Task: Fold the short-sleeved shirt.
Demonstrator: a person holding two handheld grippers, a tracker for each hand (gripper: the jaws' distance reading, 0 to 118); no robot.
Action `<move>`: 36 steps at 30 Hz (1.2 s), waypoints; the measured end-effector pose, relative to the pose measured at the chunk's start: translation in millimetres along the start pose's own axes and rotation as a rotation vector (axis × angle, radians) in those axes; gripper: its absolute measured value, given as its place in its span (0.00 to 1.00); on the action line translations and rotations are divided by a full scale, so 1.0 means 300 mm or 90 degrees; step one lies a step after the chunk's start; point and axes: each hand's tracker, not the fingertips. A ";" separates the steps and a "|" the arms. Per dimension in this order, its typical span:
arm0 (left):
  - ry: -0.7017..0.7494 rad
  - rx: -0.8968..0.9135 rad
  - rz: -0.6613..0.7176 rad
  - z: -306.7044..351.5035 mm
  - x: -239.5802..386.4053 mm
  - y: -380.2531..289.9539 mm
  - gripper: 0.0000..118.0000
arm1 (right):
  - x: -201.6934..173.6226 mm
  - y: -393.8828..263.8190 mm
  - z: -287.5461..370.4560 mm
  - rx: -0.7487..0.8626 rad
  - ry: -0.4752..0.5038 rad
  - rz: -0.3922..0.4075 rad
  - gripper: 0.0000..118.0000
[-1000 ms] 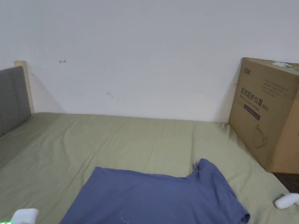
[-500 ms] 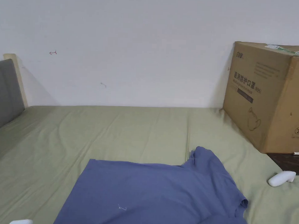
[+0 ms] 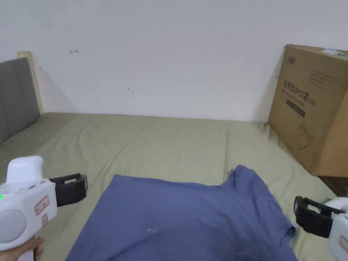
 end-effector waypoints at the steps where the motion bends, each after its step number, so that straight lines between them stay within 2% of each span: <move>1: -0.010 0.021 -0.005 0.019 0.010 0.015 0.93 | -0.007 0.023 0.010 0.016 0.012 -0.012 0.90; 2: -0.010 0.039 -0.010 0.034 0.021 0.025 0.75 | -0.013 0.039 0.010 0.023 0.023 -0.018 0.69; 3: -0.001 0.041 -0.017 0.045 0.034 0.036 0.48 | -0.026 0.050 0.012 0.022 0.016 -0.018 0.38; 4: 0.007 0.043 -0.017 0.043 0.037 0.039 0.13 | -0.044 0.056 0.010 0.030 -0.006 -0.010 0.07; 5: 0.012 0.057 -0.017 0.049 0.034 0.039 0.00 | -0.056 0.055 0.014 0.042 -0.026 0.001 0.01; 7: -0.026 0.026 -0.010 0.046 0.014 0.049 0.00 | -0.074 0.051 0.003 0.021 0.012 0.014 0.01; 10: -0.016 -0.018 -0.035 0.014 -0.017 0.012 0.00 | -0.094 0.014 -0.007 0.001 0.021 0.030 0.00; 14: -0.035 -0.182 -0.028 -0.073 -0.104 -0.093 0.01 | -0.090 -0.055 -0.030 -0.043 0.022 0.029 0.00; 15: -0.046 -0.229 -0.020 -0.096 -0.135 -0.134 0.09 | -0.084 -0.077 -0.037 -0.061 0.022 0.024 0.00; 16: -0.042 -0.271 -0.022 -0.119 -0.152 -0.184 0.29 | -0.077 -0.101 -0.042 -0.078 0.023 0.018 0.00; 17: -0.022 -0.306 -0.026 -0.137 -0.172 -0.225 0.76 | -0.069 -0.124 -0.046 -0.092 0.025 0.013 0.00; 18: -0.007 -0.351 -0.035 -0.160 -0.195 -0.273 0.99 | -0.064 -0.144 -0.053 -0.109 0.025 0.011 0.00; 19: 0.002 -0.384 -0.034 -0.178 -0.218 -0.323 0.98 | -0.057 -0.166 -0.058 -0.122 0.024 0.009 0.00; 20: -0.009 -0.377 -0.032 -0.172 -0.224 -0.363 0.91 | -0.050 -0.187 -0.061 -0.131 0.023 0.009 0.00; 22: 0.044 -0.410 -0.014 -0.210 -0.254 -0.410 0.90 | -0.041 -0.222 -0.069 -0.151 0.020 0.006 0.00; 25: 0.026 -0.425 0.041 -0.228 -0.267 -0.454 0.85 | -0.031 -0.266 -0.081 -0.177 0.012 0.010 0.00; 28: 0.024 -0.440 0.041 -0.253 -0.250 -0.481 0.52 | -0.017 -0.299 -0.093 -0.205 0.009 0.009 0.00; 31: 0.041 -0.449 0.021 -0.266 -0.225 -0.499 0.50 | 0.006 -0.331 -0.110 -0.251 0.008 -0.011 0.01; 32: 0.043 -0.444 0.016 -0.257 -0.217 -0.494 0.45 | 0.011 -0.343 -0.117 -0.267 0.004 -0.009 0.10; 33: 0.038 -0.436 0.013 -0.248 -0.210 -0.485 0.33 | 0.019 -0.356 -0.124 -0.279 0.002 -0.009 0.24; 34: 0.016 -0.421 0.025 -0.239 -0.204 -0.473 0.12 | 0.032 -0.372 -0.129 -0.301 -0.001 -0.011 0.51; 35: -0.001 -0.411 0.042 -0.233 -0.198 -0.464 0.02 | 0.042 -0.388 -0.140 -0.327 -0.003 -0.013 0.92; 36: 0.012 -0.406 0.039 -0.223 -0.193 -0.451 0.02 | 0.051 -0.409 -0.149 -0.356 0.000 -0.012 0.99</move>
